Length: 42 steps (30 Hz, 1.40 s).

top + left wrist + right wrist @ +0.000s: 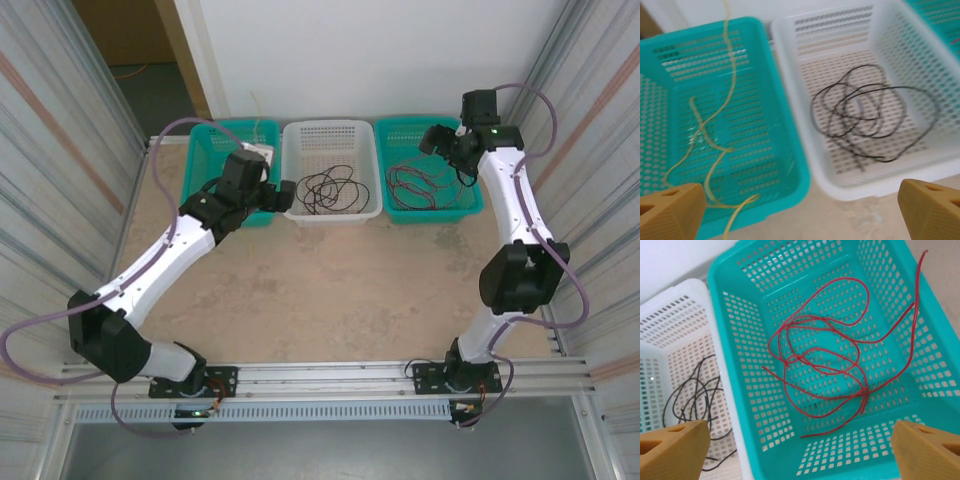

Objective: Untangle the cables

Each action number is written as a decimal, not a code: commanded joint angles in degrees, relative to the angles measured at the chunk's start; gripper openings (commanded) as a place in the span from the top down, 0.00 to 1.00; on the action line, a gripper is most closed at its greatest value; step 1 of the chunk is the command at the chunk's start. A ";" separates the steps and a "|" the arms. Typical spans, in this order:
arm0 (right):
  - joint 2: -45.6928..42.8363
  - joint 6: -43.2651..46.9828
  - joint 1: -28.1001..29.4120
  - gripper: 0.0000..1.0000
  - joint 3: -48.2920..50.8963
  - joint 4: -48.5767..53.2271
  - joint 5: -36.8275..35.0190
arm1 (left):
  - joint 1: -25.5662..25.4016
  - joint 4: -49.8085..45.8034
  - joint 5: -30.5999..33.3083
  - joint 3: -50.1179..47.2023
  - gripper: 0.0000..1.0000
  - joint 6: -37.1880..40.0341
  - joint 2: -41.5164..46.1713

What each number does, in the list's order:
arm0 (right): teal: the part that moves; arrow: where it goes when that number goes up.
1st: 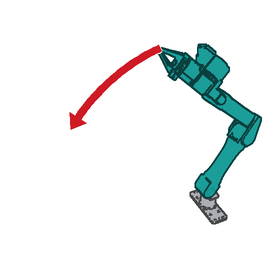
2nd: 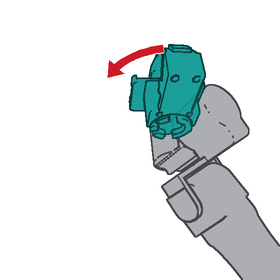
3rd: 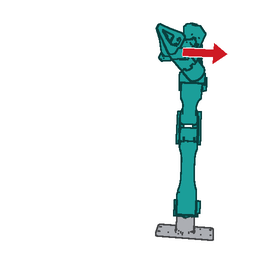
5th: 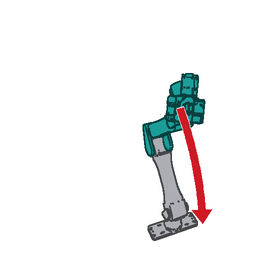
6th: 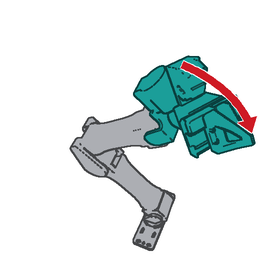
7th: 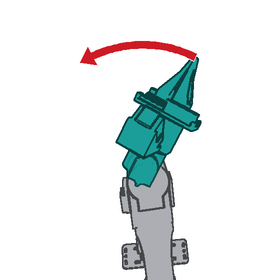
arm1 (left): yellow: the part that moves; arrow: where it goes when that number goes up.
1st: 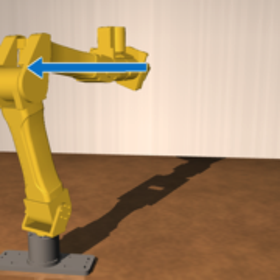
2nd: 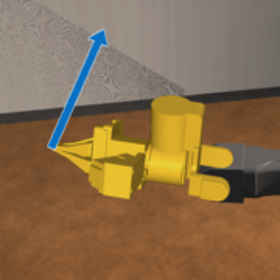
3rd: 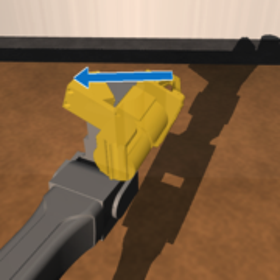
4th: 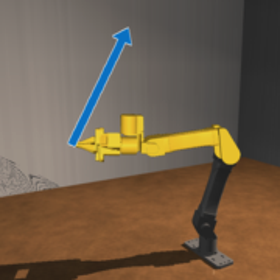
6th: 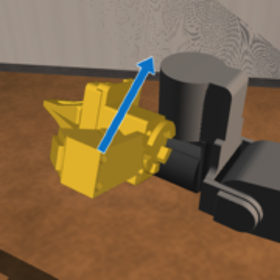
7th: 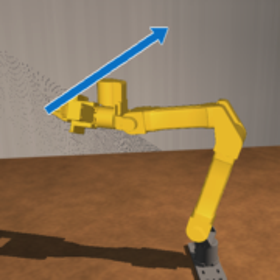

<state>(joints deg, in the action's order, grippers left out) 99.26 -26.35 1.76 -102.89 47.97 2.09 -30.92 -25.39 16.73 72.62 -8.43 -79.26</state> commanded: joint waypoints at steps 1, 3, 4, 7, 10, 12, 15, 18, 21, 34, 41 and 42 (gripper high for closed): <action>-7.47 0.90 0.27 0.06 4.53 -4.51 1.90 | 0.66 4.45 5.24 -4.39 0.01 3.93 3.27; -12.38 0.77 0.72 0.06 9.55 -7.19 2.04 | 2.21 4.24 7.64 -7.63 0.01 1.56 4.16; -15.77 0.77 1.15 0.06 13.28 -9.55 2.02 | 3.23 5.39 9.59 -10.21 0.01 -0.79 5.34; -26.78 1.89 4.14 0.05 25.62 -17.11 -0.17 | 7.81 9.55 8.31 -17.76 0.01 -2.50 10.19; -38.31 4.98 9.21 0.02 37.72 -23.02 -3.13 | 11.35 12.97 12.21 -23.90 0.01 -2.34 13.50; -45.97 6.08 11.56 0.01 45.53 -27.07 -3.78 | 13.02 13.49 14.27 -26.02 0.01 -1.64 14.68; -54.17 0.55 13.62 0.01 57.88 -31.44 -13.59 | 15.42 13.93 15.31 -28.85 0.01 0.82 15.87; -59.88 -1.83 12.53 0.01 65.52 -29.59 -23.44 | 19.48 14.91 14.11 -31.99 0.01 1.18 15.90; -62.61 -9.53 9.38 0.01 71.20 -27.02 -31.80 | 25.51 19.80 8.69 -35.96 0.01 -0.41 15.16; -40.18 12.47 2.01 0.01 86.47 -70.66 -36.16 | 40.98 58.21 -14.40 -49.02 0.01 -3.17 5.43; -18.08 19.81 -3.62 0.01 86.36 -99.62 -7.60 | 39.99 66.17 -21.04 -50.46 0.01 1.08 -0.07; -12.88 20.35 -4.26 0.01 86.35 -104.13 -4.18 | 38.71 64.92 -19.60 -49.82 0.01 1.87 -0.22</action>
<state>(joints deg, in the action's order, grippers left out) 78.70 -11.57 -1.26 -16.27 -37.34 -15.70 9.50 34.79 -0.38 22.37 -9.30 -79.13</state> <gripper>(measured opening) 0.991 0.987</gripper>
